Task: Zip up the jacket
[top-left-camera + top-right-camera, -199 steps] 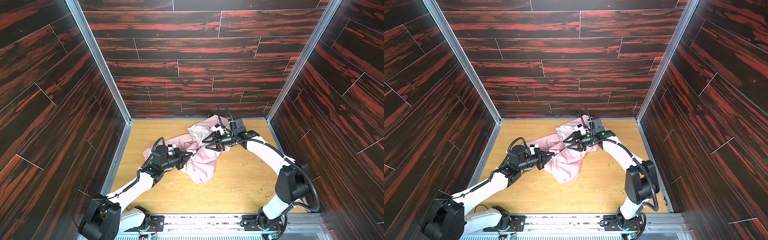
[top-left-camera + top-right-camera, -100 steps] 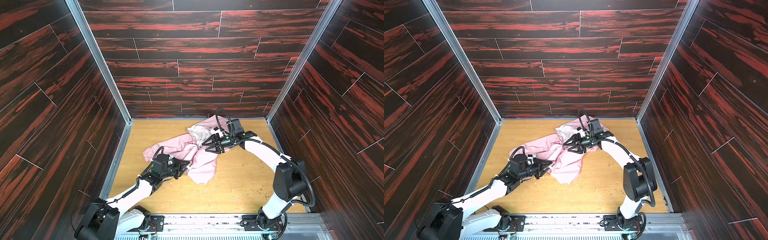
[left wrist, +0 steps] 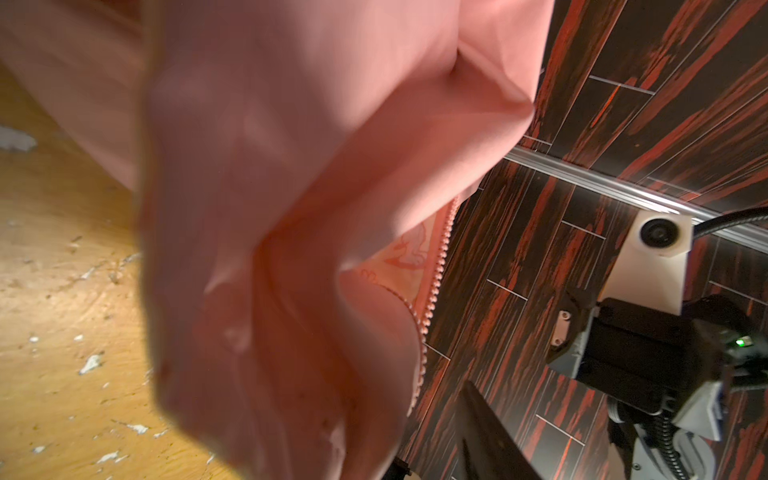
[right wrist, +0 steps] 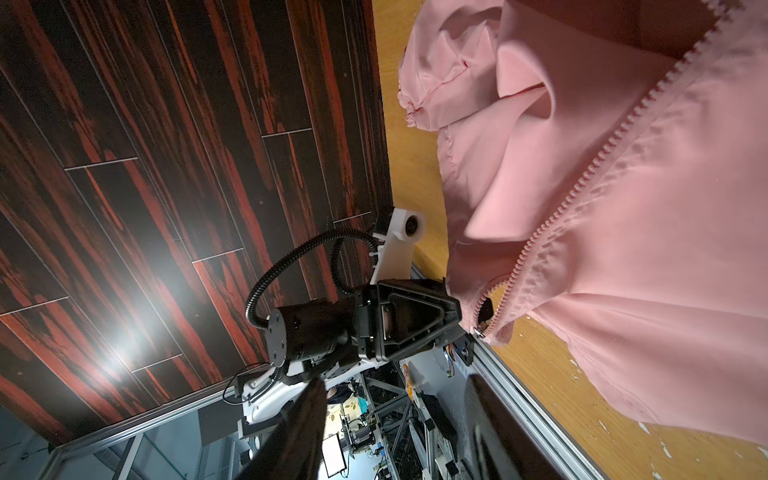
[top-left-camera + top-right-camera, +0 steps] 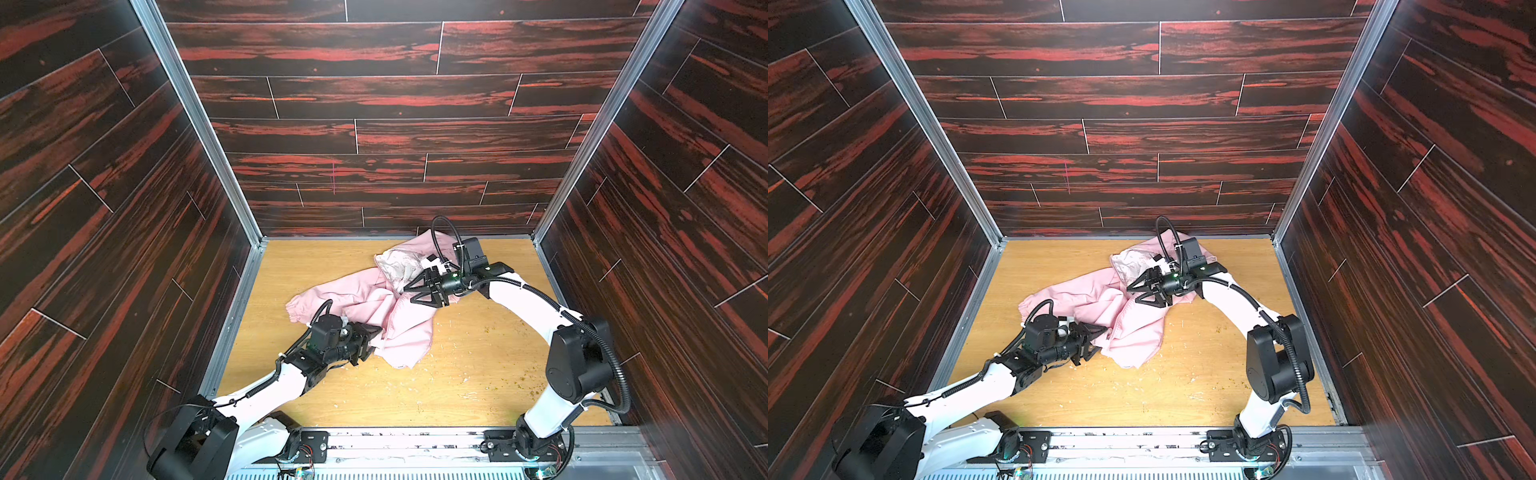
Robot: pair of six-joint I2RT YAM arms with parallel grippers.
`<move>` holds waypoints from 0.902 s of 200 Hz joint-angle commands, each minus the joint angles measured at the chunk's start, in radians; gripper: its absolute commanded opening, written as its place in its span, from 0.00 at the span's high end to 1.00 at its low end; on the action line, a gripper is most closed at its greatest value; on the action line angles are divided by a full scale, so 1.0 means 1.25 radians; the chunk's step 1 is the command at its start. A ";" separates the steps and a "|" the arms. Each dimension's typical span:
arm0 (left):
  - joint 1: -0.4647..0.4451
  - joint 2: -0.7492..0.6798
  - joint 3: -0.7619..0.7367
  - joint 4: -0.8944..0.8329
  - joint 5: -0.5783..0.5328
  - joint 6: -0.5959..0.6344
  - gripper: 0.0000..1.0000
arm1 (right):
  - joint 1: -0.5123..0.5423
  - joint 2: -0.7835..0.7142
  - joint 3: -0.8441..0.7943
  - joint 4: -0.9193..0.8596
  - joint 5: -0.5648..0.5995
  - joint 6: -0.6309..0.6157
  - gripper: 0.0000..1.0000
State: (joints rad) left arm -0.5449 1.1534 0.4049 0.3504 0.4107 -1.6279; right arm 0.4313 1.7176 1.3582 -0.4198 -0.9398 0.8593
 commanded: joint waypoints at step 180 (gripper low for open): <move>0.078 -0.154 0.073 -0.208 -0.064 0.126 1.00 | 0.044 0.124 0.185 -0.239 0.146 -0.179 0.43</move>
State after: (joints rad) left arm -0.4862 0.9672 0.4194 0.1574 0.2951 -1.5249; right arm 0.4946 1.8244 1.5639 -0.6552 -0.8303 0.6781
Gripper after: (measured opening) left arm 0.064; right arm 0.567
